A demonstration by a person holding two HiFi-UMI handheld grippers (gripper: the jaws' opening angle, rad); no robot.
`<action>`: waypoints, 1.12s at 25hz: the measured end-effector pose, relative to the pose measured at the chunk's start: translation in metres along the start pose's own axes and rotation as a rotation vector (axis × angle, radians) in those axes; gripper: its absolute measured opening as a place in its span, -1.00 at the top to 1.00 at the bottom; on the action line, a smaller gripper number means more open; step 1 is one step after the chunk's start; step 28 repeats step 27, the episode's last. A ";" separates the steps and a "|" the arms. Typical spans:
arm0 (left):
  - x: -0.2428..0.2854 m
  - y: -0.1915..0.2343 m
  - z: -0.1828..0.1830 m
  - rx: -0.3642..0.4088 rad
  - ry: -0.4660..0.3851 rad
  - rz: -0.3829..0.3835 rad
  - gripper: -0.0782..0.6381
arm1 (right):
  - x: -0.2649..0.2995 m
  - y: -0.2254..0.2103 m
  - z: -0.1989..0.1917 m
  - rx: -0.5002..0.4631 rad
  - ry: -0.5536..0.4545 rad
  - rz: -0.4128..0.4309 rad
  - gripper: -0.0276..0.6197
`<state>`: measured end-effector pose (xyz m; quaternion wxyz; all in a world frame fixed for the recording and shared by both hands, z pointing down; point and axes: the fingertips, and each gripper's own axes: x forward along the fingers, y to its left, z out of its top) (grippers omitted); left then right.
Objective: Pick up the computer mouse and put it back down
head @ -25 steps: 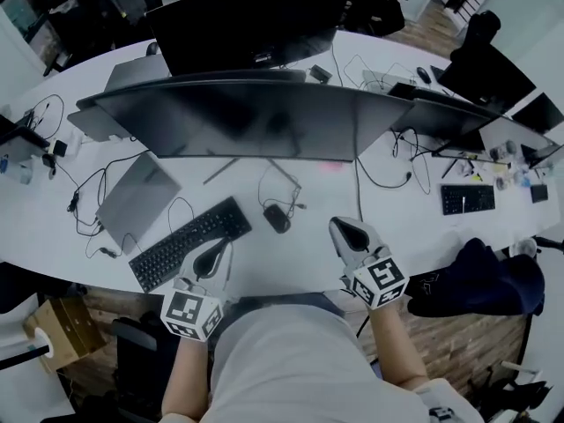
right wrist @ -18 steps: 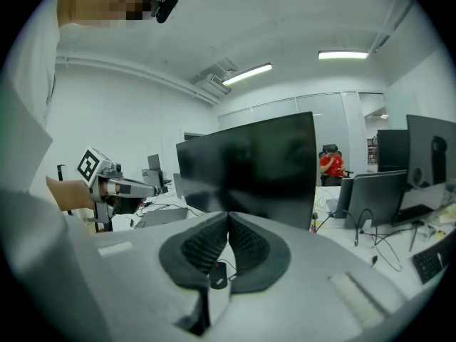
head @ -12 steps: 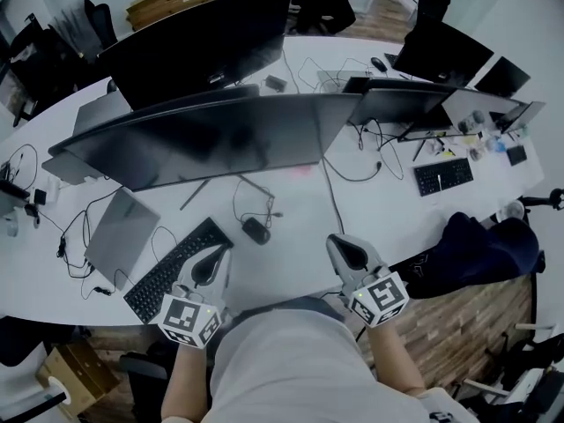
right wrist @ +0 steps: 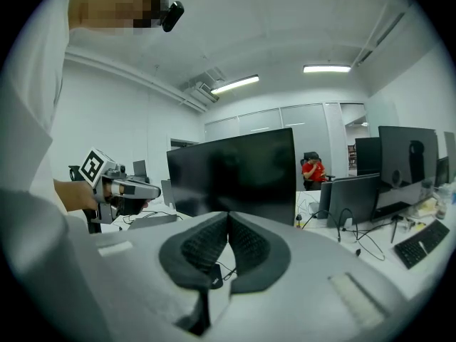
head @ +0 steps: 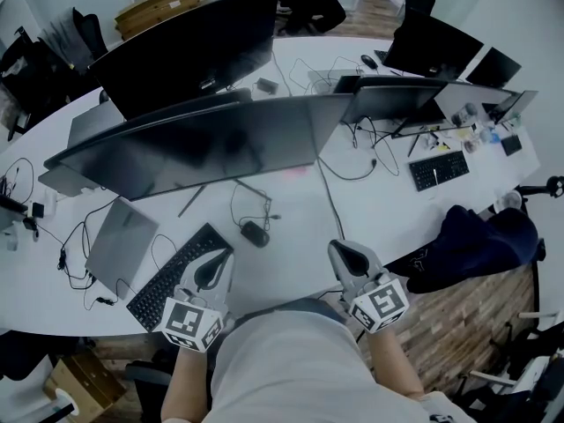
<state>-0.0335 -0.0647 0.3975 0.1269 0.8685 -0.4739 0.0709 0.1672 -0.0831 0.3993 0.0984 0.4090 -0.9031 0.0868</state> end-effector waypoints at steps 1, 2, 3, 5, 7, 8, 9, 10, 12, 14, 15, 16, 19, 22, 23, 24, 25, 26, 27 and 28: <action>-0.001 0.000 0.000 0.000 -0.002 -0.003 0.74 | 0.001 0.002 0.000 -0.003 0.003 0.002 0.90; -0.002 0.000 0.000 -0.002 -0.003 -0.004 0.73 | 0.003 0.004 -0.001 -0.008 0.009 0.004 0.91; -0.003 0.001 0.000 -0.003 -0.003 -0.003 0.73 | 0.004 0.006 -0.001 -0.012 0.015 0.006 0.90; -0.004 0.002 -0.002 -0.005 0.000 -0.002 0.73 | 0.006 0.009 -0.002 -0.018 0.024 0.010 0.90; -0.006 0.003 -0.003 -0.007 0.004 0.002 0.73 | 0.008 0.011 -0.003 -0.018 0.026 0.012 0.90; -0.007 0.004 -0.004 -0.008 0.005 0.004 0.73 | 0.009 0.012 -0.003 -0.017 0.027 0.013 0.90; -0.009 0.005 -0.004 -0.010 0.006 0.008 0.73 | 0.010 0.012 -0.004 -0.015 0.029 0.013 0.90; -0.010 0.006 -0.005 -0.012 0.006 0.012 0.73 | 0.011 0.013 -0.004 -0.013 0.030 0.014 0.90; -0.012 0.008 -0.007 -0.017 0.006 0.019 0.73 | 0.012 0.013 -0.004 -0.012 0.033 0.017 0.90; -0.014 0.010 -0.009 -0.020 0.008 0.025 0.74 | 0.013 0.014 -0.004 -0.012 0.037 0.019 0.90; -0.015 0.011 -0.009 -0.021 0.009 0.027 0.73 | 0.013 0.015 -0.004 -0.012 0.039 0.019 0.91; -0.015 0.012 -0.010 -0.022 0.009 0.028 0.73 | 0.014 0.015 -0.003 -0.011 0.041 0.018 0.91; -0.019 0.014 -0.011 -0.030 0.005 0.032 0.73 | 0.015 0.017 -0.002 -0.008 0.042 0.019 0.90; -0.021 0.015 -0.012 -0.035 0.003 0.038 0.73 | 0.017 0.018 -0.001 -0.013 0.043 0.022 0.90; -0.022 0.016 -0.012 -0.034 0.003 0.039 0.73 | 0.017 0.019 0.000 -0.015 0.044 0.022 0.90; -0.023 0.016 -0.012 -0.033 0.004 0.040 0.73 | 0.018 0.020 0.000 -0.015 0.045 0.022 0.90; -0.024 0.017 -0.012 -0.032 0.005 0.041 0.73 | 0.018 0.021 0.000 -0.016 0.046 0.022 0.90; -0.026 0.018 -0.012 -0.031 0.006 0.042 0.73 | 0.019 0.023 0.001 -0.017 0.046 0.022 0.90; -0.027 0.019 -0.012 -0.030 0.007 0.043 0.73 | 0.019 0.024 0.001 -0.017 0.046 0.023 0.90; -0.027 0.019 -0.012 -0.030 0.007 0.043 0.73 | 0.019 0.024 0.001 -0.017 0.046 0.023 0.90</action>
